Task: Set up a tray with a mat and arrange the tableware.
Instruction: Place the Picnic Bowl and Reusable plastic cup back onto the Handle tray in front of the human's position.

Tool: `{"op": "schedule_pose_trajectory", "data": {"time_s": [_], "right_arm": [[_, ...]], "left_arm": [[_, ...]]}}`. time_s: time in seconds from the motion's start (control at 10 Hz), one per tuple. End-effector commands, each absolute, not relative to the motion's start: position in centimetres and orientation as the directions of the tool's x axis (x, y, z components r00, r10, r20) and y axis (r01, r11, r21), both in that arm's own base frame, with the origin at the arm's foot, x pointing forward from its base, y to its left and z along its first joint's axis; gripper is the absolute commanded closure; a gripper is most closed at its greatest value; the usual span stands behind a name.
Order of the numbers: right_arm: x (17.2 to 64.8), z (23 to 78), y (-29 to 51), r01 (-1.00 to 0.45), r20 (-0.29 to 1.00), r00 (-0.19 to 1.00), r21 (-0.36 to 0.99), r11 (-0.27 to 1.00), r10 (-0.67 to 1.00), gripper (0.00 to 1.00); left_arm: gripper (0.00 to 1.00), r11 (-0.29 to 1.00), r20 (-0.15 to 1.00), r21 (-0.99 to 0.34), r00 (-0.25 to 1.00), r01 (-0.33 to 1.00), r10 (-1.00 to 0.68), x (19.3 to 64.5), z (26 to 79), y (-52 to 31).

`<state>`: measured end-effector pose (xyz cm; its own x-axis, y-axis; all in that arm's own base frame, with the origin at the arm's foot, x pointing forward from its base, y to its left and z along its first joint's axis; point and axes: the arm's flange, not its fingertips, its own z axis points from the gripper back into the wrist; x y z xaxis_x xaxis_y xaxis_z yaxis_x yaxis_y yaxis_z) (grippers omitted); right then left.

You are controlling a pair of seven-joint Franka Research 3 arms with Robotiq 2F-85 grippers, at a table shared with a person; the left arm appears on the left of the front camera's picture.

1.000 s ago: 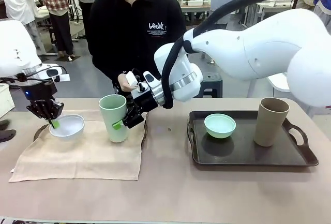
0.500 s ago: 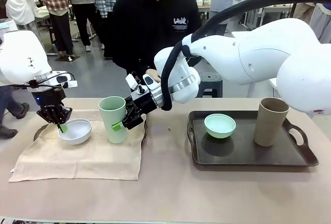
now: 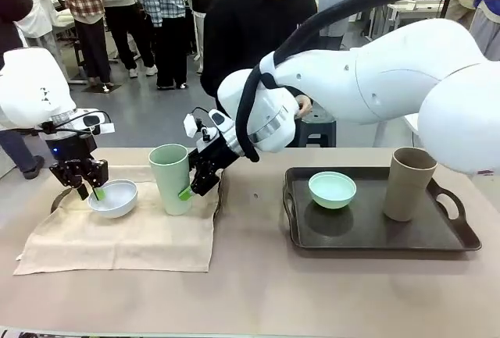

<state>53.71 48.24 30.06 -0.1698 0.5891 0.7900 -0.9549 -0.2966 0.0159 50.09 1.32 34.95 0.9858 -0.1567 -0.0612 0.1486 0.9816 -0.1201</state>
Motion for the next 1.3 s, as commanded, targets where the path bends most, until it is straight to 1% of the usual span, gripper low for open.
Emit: {"op": "schedule_pose_trajectory", "data": {"time_s": [0.0,0.2,0.3,0.4,0.5,0.7,0.8,0.9,1.0,1.1,1.2], "right_arm": [[51.6,32.0,46.8,-0.969,0.715,-0.13,0.055,-0.24,0.687,0.0],[49.9,33.9,45.0,-0.974,0.696,-0.069,0.108,-0.2,0.715,0.0],[48.9,35.1,43.9,-0.972,0.683,-0.035,0.147,-0.184,0.73,0.0],[47.8,36.5,42.4,-0.973,0.66,0.019,0.185,-0.139,0.751,0.0],[47.1,38.2,40.8,-0.975,0.625,0.1,0.218,-0.05,0.774,0.0],[45.8,42.0,36.8,-0.909,0.471,0.395,0.324,0.261,0.789,0.0],[45.4,44.2,34.9,-0.832,0.381,0.551,0.317,0.455,0.742,0.0],[44.7,46.8,33.7,-0.749,0.271,0.662,0.285,0.598,0.699,0.0],[43.9,49.2,33.7,-0.697,0.162,0.713,0.261,0.667,0.682,0.0],[43.0,52.0,34.2,-0.655,0.046,0.743,0.256,0.711,0.668,0.0],[42.3,55.2,34.7,-0.598,-0.039,0.784,0.219,0.771,0.619,0.0]], "left_arm": [[0.45,0.985,-0.078,-0.115,0.988,0.126,-0.136,50.0,35.9,1.7],[0.25,0.986,-0.078,-0.112,0.988,0.121,-0.13,49.7,36.9,2.2],[0.28,0.986,-0.077,-0.116,0.988,0.123,-0.132,49.3,37.6,2.5],[0.28,0.985,-0.068,-0.114,0.988,0.129,-0.137,48.6,38.9,2.8],[0.28,0.984,-0.041,-0.099,0.987,0.15,-0.155,48.1,40.6,2.7],[0.28,0.976,0.017,-0.065,0.978,0.207,-0.207,47.0,44.5,1.7],[0.28,0.972,0.042,-0.044,0.972,0.231,-0.229,46.2,46.1,0.8],[0.28,0.961,0.053,-0.025,0.961,0.274,-0.272,45.3,47.5,-0.5],[0.28,0.948,0.041,-0.007,0.947,0.319,-0.319,44.6,48.6,-1.7],[0.28,0.937,0.033,0.018,0.936,0.349,-0.349,43.9,50.0,-2.9],[0.28,0.93,0.036,0.061,0.93,0.364,-0.366,43.1,51.7,-3.9]]}}
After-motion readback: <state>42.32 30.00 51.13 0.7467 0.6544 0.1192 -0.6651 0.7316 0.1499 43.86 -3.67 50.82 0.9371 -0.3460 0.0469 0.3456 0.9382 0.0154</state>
